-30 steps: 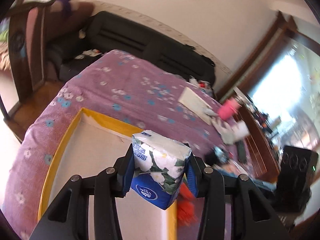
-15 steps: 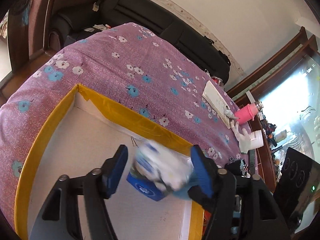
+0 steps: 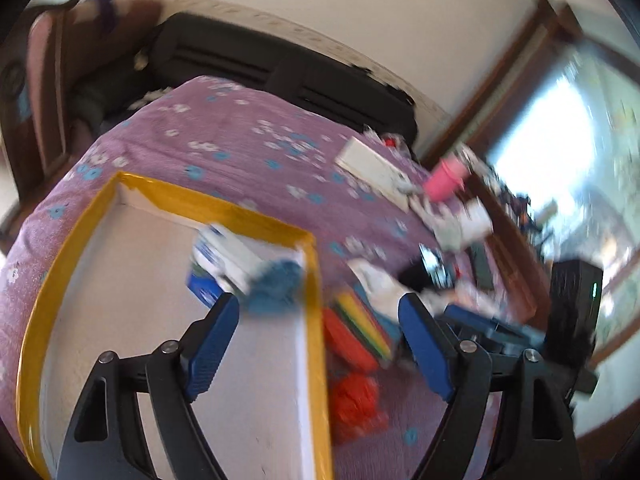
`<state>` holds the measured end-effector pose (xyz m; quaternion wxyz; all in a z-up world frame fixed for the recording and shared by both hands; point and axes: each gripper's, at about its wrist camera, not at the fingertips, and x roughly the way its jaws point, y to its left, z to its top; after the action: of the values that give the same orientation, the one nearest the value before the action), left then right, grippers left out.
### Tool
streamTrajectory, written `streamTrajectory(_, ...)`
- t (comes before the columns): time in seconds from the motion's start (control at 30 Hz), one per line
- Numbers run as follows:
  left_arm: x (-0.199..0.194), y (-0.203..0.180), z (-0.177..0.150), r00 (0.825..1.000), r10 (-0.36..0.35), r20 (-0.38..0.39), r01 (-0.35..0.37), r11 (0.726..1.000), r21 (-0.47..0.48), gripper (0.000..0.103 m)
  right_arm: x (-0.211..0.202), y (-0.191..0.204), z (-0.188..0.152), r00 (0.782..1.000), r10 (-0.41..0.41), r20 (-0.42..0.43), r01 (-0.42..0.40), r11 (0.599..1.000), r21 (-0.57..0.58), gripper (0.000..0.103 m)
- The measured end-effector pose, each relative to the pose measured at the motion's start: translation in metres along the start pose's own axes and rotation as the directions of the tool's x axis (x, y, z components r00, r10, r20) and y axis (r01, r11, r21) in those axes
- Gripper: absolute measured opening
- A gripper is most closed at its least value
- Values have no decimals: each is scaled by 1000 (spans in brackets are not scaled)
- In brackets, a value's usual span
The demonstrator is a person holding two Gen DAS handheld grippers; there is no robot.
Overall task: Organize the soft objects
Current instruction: 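Carry the towel and tissue pack into the yellow-rimmed tray and open both tools, then grasp the red plastic bag with the left tool while the right tool grasps the lemon-print tissue pack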
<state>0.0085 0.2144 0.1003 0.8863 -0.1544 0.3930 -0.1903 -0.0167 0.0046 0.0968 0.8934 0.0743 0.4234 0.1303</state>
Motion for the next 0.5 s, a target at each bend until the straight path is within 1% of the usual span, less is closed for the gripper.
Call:
streamTrajectory(0.07,0,-26,-18,1000,27,-9,-26,995,96,81,-15,-19,-12,1000,-11,11,11,999,37,71)
streamTrajectory(0.1,0,-34,-24,999,36,-14,-34,991,128,81,-21,-27,-18,1000,-12,17,12,999,53,71)
streamTrajectory(0.17,6,-57,-44,998,55,-34,-46,976,211,81,-32,-43,-31,1000,-15,24,13,996,86,71)
streamTrajectory(0.27,18,-76,-64,995,73,-65,-52,958,282,81,-43,-59,-47,999,-25,25,22,994,110,71)
streamTrajectory(0.37,37,-86,-77,987,137,-81,-100,931,351,81,-48,-72,-60,999,-30,21,27,991,133,71)
streamTrajectory(0.43,52,-87,-81,978,180,-102,-129,917,376,81,-53,-80,-67,999,-27,25,23,989,147,71)
streamTrajectory(0.5,63,-86,-85,972,194,-130,-129,911,392,81,-58,-87,-73,999,-29,30,24,987,158,71)
